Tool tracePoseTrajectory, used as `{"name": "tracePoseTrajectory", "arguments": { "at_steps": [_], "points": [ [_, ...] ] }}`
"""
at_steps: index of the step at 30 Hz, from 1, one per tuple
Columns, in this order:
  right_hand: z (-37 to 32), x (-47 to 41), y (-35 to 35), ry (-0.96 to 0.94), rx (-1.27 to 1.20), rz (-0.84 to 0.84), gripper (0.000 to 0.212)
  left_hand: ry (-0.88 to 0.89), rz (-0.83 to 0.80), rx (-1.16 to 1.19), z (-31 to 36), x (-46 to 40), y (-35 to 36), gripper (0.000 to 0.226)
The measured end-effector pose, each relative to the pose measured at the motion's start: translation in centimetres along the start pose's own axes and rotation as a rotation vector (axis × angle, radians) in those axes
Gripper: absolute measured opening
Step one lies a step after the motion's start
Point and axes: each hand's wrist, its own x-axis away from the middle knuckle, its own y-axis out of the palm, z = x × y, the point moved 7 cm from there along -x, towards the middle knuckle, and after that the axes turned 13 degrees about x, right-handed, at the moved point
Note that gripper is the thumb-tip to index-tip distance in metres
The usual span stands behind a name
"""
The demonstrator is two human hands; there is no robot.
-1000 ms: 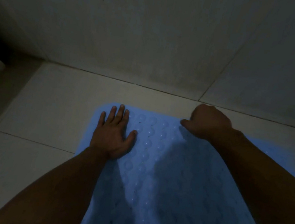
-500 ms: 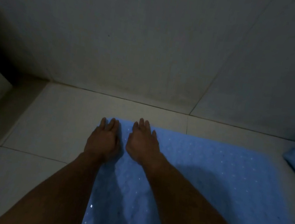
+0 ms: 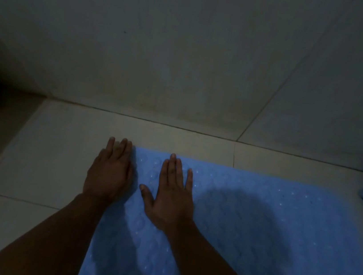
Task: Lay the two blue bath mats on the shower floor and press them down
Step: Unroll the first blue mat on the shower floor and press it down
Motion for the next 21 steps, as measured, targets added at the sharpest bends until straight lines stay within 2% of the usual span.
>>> {"name": "tracePoseTrajectory", "arguments": {
  "at_steps": [2, 5, 7, 8, 13, 21],
  "points": [
    [0.0, -0.2, -0.2, -0.021, -0.029, -0.094, 0.089, -0.012, 0.003, -0.011, 0.2, 0.2, -0.3, 0.071],
    [0.3, -1.5, -0.6, -0.056, -0.069, -0.334, 0.086, -0.051, -0.042, -0.055, 0.4, 0.8, -0.3, 0.067],
    [1.1, -3.1, -2.5, -0.04, -0.17, -0.512, 0.079, -0.085, -0.089, -0.089, 0.7, 1.4, 0.0, 0.065],
    [1.7, -3.8, -4.2, -0.023, -0.23, -0.538, 0.073, -0.096, -0.103, -0.093, 1.3, 1.8, -0.1, 0.065],
    [6.1, -3.4, -11.0, 0.038, -0.256, -0.341, 0.051, -0.075, -0.142, -0.082, 5.6, 2.7, 0.8, 0.061],
    [16.1, 0.5, -10.5, 0.233, -0.259, -0.163, 0.04, 0.074, -0.225, -0.031, 13.6, 2.8, 5.9, 0.065]
  ]
}}
